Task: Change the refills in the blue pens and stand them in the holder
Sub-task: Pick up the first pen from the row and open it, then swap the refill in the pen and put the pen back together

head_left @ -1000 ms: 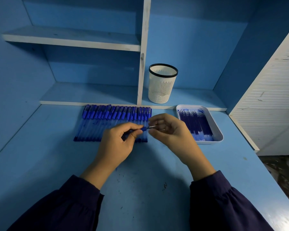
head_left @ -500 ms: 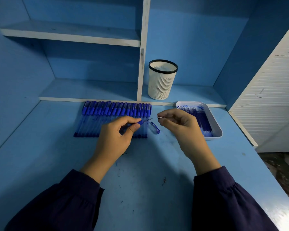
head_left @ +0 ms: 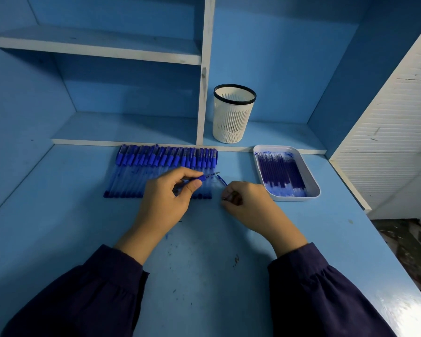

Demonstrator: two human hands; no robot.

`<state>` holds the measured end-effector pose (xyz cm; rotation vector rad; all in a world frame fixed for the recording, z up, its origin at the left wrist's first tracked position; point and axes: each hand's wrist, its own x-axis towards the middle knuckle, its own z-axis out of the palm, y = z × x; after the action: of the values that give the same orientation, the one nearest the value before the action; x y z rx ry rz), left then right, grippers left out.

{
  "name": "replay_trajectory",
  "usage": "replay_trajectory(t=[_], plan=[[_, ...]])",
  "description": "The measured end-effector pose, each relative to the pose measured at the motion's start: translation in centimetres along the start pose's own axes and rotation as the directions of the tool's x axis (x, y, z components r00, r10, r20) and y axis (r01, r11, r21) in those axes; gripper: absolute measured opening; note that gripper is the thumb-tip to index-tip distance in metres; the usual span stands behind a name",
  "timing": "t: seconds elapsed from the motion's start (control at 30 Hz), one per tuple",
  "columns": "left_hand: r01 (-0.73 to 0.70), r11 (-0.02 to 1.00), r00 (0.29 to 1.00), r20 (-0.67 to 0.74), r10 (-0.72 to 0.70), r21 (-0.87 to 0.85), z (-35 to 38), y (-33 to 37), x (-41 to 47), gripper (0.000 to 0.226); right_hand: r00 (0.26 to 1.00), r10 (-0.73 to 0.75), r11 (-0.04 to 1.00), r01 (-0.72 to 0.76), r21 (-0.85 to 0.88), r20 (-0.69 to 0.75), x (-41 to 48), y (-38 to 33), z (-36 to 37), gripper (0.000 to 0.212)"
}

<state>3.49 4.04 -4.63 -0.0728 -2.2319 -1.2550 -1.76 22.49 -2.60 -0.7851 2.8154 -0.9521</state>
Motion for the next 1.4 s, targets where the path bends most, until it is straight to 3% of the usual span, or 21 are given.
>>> replay_trajectory(t=[0.13, 0.23, 0.4, 0.47, 0.6, 0.7, 0.93, 1.17, 1.4], plan=[[0.009, 1.0, 1.0, 0.01, -0.009, 0.005, 0.2, -0.1, -0.1, 0.015, 0.999, 0.048, 0.996, -0.049, 0.079, 0.004, -0.1, 0.3, -0.3, 0.011], [0.003, 1.0, 1.0, 0.026, -0.003, 0.004, 0.2, -0.1, -0.2, 0.016, 0.993, 0.082, 0.981, -0.065, 0.183, -0.084, -0.2, 0.6, -0.8, 0.014], [-0.044, 0.999, 0.998, 0.048, 0.043, 0.025, 0.2, 0.1, -0.2, 0.018, 0.977, 0.071, 0.893, 0.029, 0.449, -0.203, -0.1, -0.4, -0.7, 0.028], [-0.049, 0.998, 0.998, 0.046, 0.048, 0.029, 0.3, 0.1, -0.2, 0.018, 0.974, 0.045, 0.841, 0.082, 0.535, -0.22, -0.1, -1.0, -0.4, 0.024], [-0.05, 0.998, 0.998, 0.048, 0.049, 0.024, 0.3, 0.1, -0.2, 0.016, 0.964, 0.005, 0.869, 0.128, 0.478, -0.267, 0.0, -1.3, -0.1, 0.006], [-0.027, 1.0, 0.998, 0.053, 0.026, 0.004, 0.3, 0.3, -0.2, 0.015, 0.956, 0.021, 0.867, 0.128, 0.481, -0.292, 0.1, -0.7, -0.5, 0.007], [-0.017, 1.0, 1.0, -0.024, 0.017, 0.006, 0.6, 0.6, -0.4, 0.014, 0.843, 0.226, 0.609, 0.269, 0.746, -0.488, -0.2, -1.0, -1.7, 0.023], [-0.028, 0.998, 1.0, 0.001, 0.028, -0.06, 1.3, 1.5, -0.8, 0.02, 0.794, 0.338, 0.526, 0.287, 0.8, -0.506, -0.2, -2.2, -1.1, 0.019], [-0.016, 0.999, 1.0, 0.0, 0.016, -0.048, 1.4, 1.5, -1.0, 0.013, 0.72, 0.567, 0.321, 0.255, 0.912, -0.4, 1.3, -0.2, -3.5, 0.019]])
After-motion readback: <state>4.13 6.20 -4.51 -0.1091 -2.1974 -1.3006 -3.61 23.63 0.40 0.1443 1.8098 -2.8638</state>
